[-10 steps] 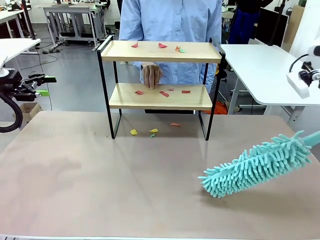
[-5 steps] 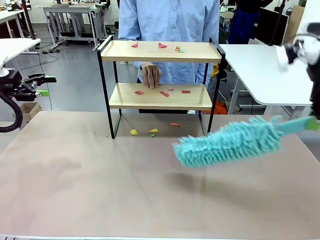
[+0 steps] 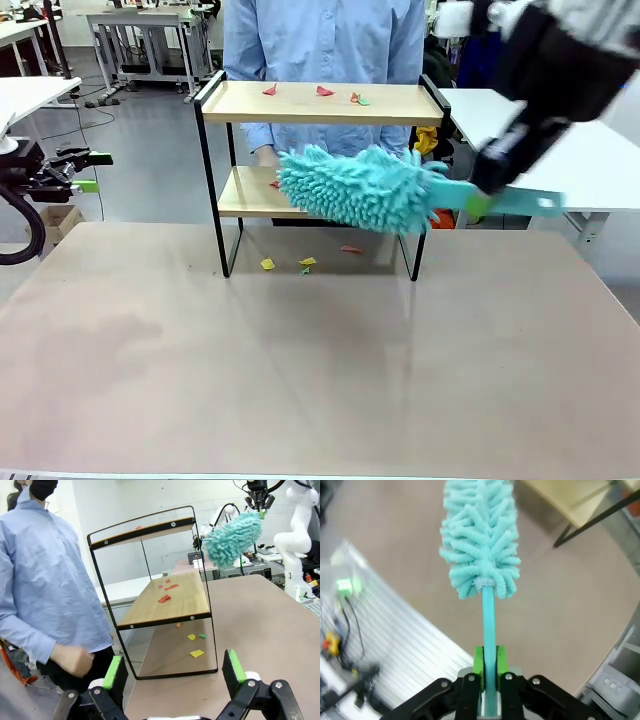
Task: Clean the shelf.
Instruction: Clean the specific section of the Shelf indicated by the human with the Duster.
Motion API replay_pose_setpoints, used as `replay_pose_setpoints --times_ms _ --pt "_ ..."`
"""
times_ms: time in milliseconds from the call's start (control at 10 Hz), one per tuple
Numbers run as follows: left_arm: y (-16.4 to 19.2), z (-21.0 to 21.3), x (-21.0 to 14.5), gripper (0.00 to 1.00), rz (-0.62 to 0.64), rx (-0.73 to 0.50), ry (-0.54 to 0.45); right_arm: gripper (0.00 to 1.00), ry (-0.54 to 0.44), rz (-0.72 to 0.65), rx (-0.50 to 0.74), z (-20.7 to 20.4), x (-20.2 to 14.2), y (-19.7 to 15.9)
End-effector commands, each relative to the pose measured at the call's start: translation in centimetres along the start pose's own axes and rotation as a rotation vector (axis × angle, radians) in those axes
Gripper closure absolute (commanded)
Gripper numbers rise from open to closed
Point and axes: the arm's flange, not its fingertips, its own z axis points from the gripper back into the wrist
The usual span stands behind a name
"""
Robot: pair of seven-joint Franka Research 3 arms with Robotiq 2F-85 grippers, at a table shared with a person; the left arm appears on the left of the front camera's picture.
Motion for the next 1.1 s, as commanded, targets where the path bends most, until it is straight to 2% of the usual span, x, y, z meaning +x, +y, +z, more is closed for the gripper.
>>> replay_pose_setpoints --times_ms 0,100,200,700,800,1000 --pt "-0.2 0.0 0.2 0.0 -0.013 -0.006 0.003 0.87 -0.087 -0.129 -0.039 -3.0 2.8 1.1" --pt "-0.2 0.0 0.2 0.0 -0.013 -0.006 0.003 0.87 -0.115 -0.166 0.041 -3.5 3.2 1.1" --pt "-0.2 0.0 0.2 0.0 -0.013 -0.006 0.003 0.87 -0.047 -0.065 -0.018 -1.3 1.6 1.1" --pt "-0.2 0.0 0.2 0.0 -0.013 -0.006 0.003 0.87 -0.043 -0.097 -0.015 -1.8 1.8 1.6" --pt "-0.2 0.0 0.2 0.0 -0.013 -0.006 0.003 0.87 -0.034 -0.199 -0.084 -2.6 4.8 4.5" --pt "-0.2 0.0 0.2 0.0 -0.013 -0.006 0.003 0.87 -0.051 -0.294 -0.127 -4.7 8.6 8.0"
